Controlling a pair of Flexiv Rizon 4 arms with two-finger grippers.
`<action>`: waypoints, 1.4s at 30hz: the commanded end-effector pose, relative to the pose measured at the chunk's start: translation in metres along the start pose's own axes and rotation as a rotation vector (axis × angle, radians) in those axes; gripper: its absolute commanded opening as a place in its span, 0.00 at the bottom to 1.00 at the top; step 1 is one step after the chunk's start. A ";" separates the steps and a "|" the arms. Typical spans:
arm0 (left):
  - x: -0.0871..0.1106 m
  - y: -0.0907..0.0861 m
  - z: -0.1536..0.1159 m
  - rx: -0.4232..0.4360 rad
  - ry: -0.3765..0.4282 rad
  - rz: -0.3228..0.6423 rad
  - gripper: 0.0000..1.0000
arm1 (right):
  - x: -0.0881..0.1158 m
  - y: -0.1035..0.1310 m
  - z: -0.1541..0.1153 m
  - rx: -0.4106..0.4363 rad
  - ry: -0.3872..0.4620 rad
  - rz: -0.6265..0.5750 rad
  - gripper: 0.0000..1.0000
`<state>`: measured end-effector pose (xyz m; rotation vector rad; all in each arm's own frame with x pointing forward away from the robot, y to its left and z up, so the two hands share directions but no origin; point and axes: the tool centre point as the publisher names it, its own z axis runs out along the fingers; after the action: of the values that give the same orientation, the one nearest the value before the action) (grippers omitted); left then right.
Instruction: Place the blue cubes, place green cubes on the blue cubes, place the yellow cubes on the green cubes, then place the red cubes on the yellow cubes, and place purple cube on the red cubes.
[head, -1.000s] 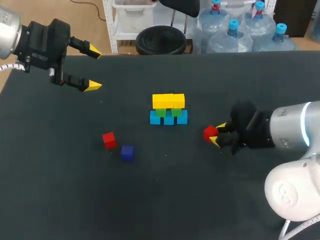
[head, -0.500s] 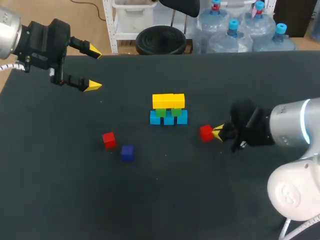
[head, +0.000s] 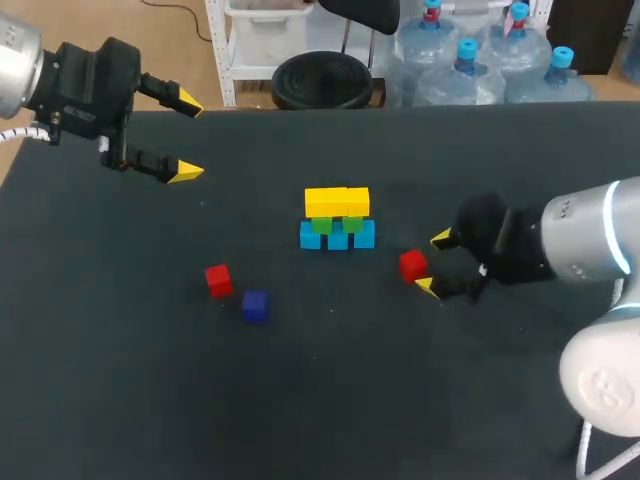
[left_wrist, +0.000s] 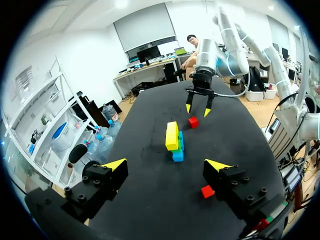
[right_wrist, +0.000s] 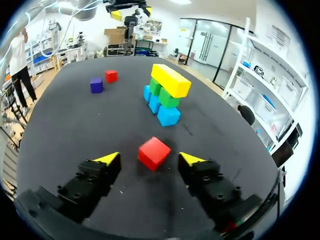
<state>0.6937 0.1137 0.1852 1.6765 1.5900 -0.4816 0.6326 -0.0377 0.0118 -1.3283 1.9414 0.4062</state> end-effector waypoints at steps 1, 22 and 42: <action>0.002 -0.001 0.000 -0.003 -0.005 0.004 1.00 | 0.007 -0.015 -0.007 -0.101 -0.013 0.002 1.00; 0.002 -0.001 0.000 -0.003 -0.005 0.004 1.00 | -0.010 -0.029 -0.005 -0.241 0.017 -0.035 1.00; 0.002 -0.001 0.000 -0.003 -0.005 0.004 1.00 | -0.005 -0.039 -0.021 -0.490 0.011 -0.094 1.00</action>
<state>0.6937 0.1137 0.1852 1.6765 1.5900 -0.4816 0.6580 -0.0562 0.0359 -1.5656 1.8885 0.5595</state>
